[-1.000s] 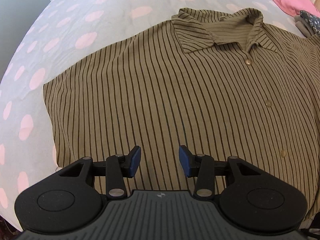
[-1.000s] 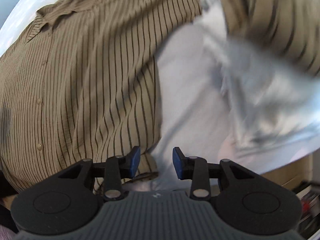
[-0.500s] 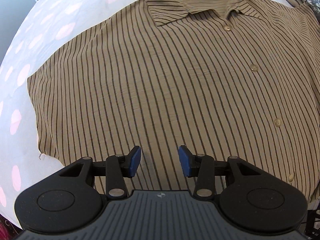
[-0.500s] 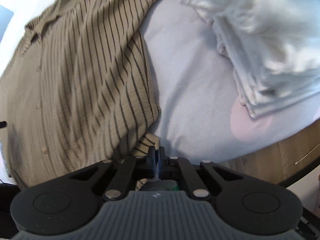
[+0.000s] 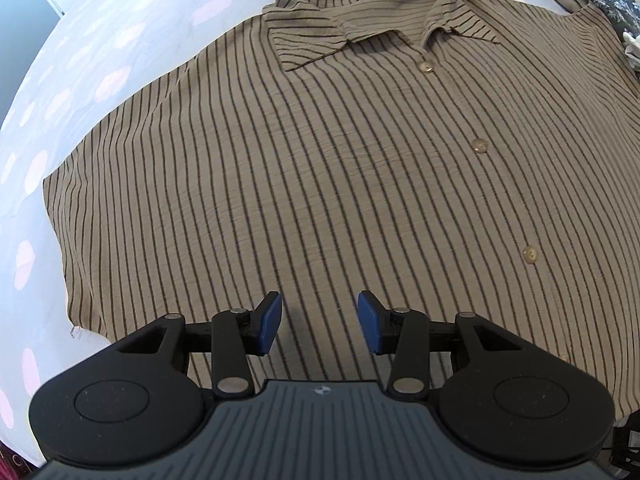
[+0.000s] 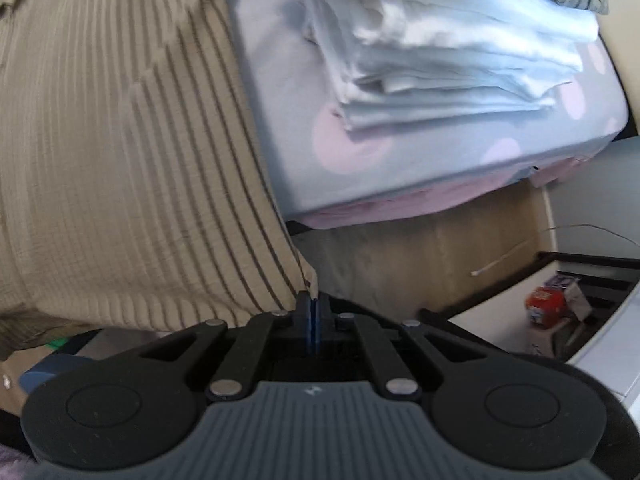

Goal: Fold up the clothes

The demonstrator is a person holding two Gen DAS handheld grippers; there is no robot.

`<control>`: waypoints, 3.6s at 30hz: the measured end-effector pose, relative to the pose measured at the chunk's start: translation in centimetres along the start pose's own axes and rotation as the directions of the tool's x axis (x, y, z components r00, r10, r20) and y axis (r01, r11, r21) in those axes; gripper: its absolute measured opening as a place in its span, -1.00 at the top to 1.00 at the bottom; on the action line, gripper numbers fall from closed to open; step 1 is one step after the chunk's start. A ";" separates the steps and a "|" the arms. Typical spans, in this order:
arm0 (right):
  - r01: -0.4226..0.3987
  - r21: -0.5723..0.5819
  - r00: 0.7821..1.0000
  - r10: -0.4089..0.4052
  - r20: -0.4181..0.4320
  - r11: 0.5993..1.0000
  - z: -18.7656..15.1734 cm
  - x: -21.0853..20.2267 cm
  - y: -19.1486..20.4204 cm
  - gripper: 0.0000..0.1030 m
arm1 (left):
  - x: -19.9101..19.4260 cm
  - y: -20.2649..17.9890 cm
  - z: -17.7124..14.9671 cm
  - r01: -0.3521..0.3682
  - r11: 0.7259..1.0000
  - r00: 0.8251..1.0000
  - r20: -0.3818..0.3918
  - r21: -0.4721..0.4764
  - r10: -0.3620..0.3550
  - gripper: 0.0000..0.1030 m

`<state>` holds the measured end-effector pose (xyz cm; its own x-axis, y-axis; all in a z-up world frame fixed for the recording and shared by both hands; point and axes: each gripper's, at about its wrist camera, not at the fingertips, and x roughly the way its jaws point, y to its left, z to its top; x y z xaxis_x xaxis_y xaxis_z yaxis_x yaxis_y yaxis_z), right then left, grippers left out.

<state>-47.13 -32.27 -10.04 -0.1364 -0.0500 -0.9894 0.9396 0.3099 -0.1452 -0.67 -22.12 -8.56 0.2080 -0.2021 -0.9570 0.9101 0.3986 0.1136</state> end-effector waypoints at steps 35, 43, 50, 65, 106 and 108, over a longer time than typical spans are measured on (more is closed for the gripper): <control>-0.278 -0.269 0.926 0.332 0.181 0.922 4.5 -2.8 14.3 0.48 | -2.8 10.6 -10.1 0.066 0.962 0.992 -0.090 -0.265 -0.093 0.45; -0.326 -0.359 0.902 0.401 0.161 0.875 5.2 -3.8 17.7 0.48 | -1.8 8.9 -15.5 0.101 0.975 0.959 -0.241 -0.197 -0.148 0.49; -0.309 -0.476 0.875 0.442 0.197 0.823 3.8 -5.1 19.5 0.45 | 0.6 6.1 -16.6 0.059 0.997 0.969 -0.237 -0.058 -0.071 0.48; -0.269 -0.481 0.894 0.402 0.198 0.835 3.1 -4.0 19.2 0.44 | -2.7 7.3 -16.0 -0.040 0.997 0.965 -0.260 -0.066 0.021 1.00; -0.200 -0.412 0.884 0.345 0.315 0.889 14.8 -7.2 24.4 0.23 | 1.0 26.3 -0.5 -0.057 0.853 0.980 0.134 -0.520 0.148 0.01; -0.203 -0.414 0.884 0.348 0.311 0.887 15.5 -6.9 25.2 0.22 | 2.0 27.1 0.2 -0.045 0.843 0.977 0.155 -0.536 0.150 0.01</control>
<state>-17.60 -38.83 -6.84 0.3037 -0.2320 -0.9241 0.7313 0.6785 0.0700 24.52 -11.92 -7.33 0.3952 -0.2757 -0.8762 0.5661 0.8244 -0.0041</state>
